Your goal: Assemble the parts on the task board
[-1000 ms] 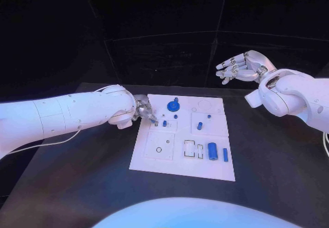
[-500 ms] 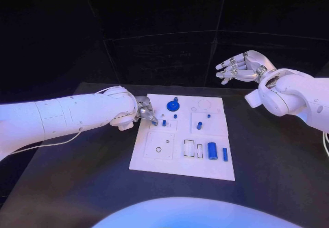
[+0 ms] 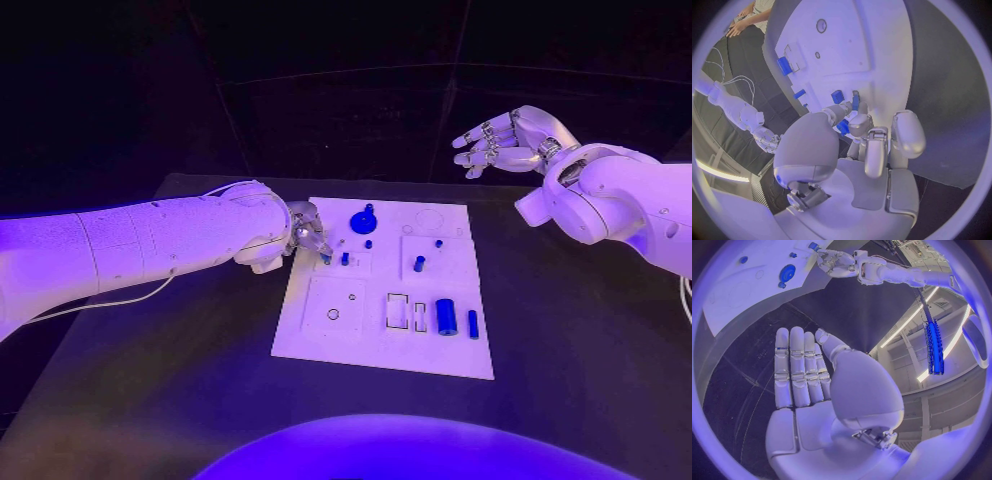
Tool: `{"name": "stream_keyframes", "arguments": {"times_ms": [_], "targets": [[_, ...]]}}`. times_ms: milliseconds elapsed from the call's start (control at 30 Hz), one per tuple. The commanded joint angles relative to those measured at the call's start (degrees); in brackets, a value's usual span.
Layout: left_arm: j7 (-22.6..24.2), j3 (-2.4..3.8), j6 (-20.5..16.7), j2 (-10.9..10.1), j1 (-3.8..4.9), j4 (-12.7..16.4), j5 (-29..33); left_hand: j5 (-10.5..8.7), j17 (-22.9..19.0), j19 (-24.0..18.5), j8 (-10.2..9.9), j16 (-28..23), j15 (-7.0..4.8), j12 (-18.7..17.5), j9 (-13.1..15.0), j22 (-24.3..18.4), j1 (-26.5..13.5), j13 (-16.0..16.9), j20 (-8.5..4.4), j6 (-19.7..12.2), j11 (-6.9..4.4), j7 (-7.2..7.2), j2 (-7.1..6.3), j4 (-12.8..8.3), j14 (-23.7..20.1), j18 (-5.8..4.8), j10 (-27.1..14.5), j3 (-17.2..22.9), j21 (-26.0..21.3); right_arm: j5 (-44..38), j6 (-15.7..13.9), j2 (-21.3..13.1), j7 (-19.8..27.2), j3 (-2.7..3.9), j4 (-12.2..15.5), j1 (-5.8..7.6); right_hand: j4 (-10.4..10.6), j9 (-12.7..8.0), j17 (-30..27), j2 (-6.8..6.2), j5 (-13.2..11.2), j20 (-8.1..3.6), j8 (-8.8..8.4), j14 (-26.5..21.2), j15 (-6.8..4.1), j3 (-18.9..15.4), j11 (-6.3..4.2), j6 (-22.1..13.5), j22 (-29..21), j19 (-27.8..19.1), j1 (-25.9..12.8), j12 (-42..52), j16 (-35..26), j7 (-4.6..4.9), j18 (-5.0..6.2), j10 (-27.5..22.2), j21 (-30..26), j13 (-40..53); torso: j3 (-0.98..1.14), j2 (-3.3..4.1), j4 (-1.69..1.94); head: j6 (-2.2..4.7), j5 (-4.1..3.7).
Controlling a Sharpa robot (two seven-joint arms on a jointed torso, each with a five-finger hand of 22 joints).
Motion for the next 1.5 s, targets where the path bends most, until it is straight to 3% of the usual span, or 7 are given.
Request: {"name": "stream_keyframes", "arguments": {"times_ms": [33, 300, 700, 1500], "targets": [[-0.49, -0.05, -0.25, 0.12, -0.06, 0.05, -0.47, 0.4, 15.09, 0.14, 0.39, 0.18, -0.49, 0.16, 0.09, 0.01, -0.06, -0.02, -0.19, 0.03, 0.05, -0.36, 0.55, -5.42, 5.95, -0.86, 0.22, 5.54, 0.19, -0.26, 1.18, 0.0, 0.88, 0.03, -0.02, 0.13, -0.5, 0.01, -0.65, 0.5, -0.37, -0.14, 0.2, 1.27, -0.41, 0.75, -0.43, 0.84, 0.27, -0.62, 0.36, -0.73, -1.27, -0.2, 0.57, 0.81, 0.32, -0.61, 0.01, -0.01, 0.03, -0.05, -0.05], [-0.67, -0.05, 0.06, 0.17, -0.08, 0.0, -0.47, 0.42, 15.09, 0.19, 0.57, 0.18, -0.53, 0.21, 0.16, 0.08, -0.31, 0.04, -0.22, 0.08, 0.0, -0.42, 0.51, -5.36, 5.95, -0.88, 0.32, 5.71, 0.24, 0.29, 2.36, 0.03, 1.33, 0.03, -0.21, 0.13, -1.94, -0.28, -4.64, 0.78, -0.62, -0.4, -1.44, 6.88, -0.8, 3.88, -0.79, 3.39, 2.1, -2.08, -1.48, -11.44, -11.02, -0.7, 0.53, 6.78, 2.18, -5.82, 0.01, -0.05, 0.03, -0.16, -0.05], [-1.88, -0.05, 2.63, 0.18, -0.07, -0.15, -0.47, 0.37, 15.09, 0.21, 0.78, 0.18, -0.57, 0.23, 0.25, 0.1, -0.69, 0.04, -0.27, 0.16, -0.06, -0.51, 0.41, -5.25, 5.95, -0.88, 0.43, 5.8, 0.25, 0.38, 4.42, 0.1, 1.21, 0.03, -0.57, 0.13, -2.31, -0.27, -5.25, 1.27, -0.57, -1.26, -3.25, 11.91, -1.43, 4.73, -1.26, 4.47, 3.68, -1.44, -2.57, -18.22, -14.82, -0.96, 0.63, 12.29, 4.22, -9.35, 0.0, -0.03, 0.05, -0.29, -0.01], [-2.12, -0.05, 3.48, 0.5, -0.07, -0.11, -0.47, 0.33, 15.09, 0.3, 1.41, 0.18, -0.73, 0.4, 0.5, 0.27, -1.41, 0.27, -0.38, 0.52, -0.29, -0.82, 0.17, -5.07, 5.95, -0.91, 0.74, 5.95, 0.36, 0.39, 3.36, 0.16, 1.27, 0.03, -0.83, 0.13, -2.49, -0.26, -5.27, 1.1, -0.33, -1.38, -3.93, 12.97, -1.42, 4.79, -1.19, 4.61, 3.96, -1.21, -2.95, -20.73, -15.69, -0.79, 0.6, 12.72, 4.51, -10.51, 0.01, 0.01, 0.0, -0.47, -0.07]]}}
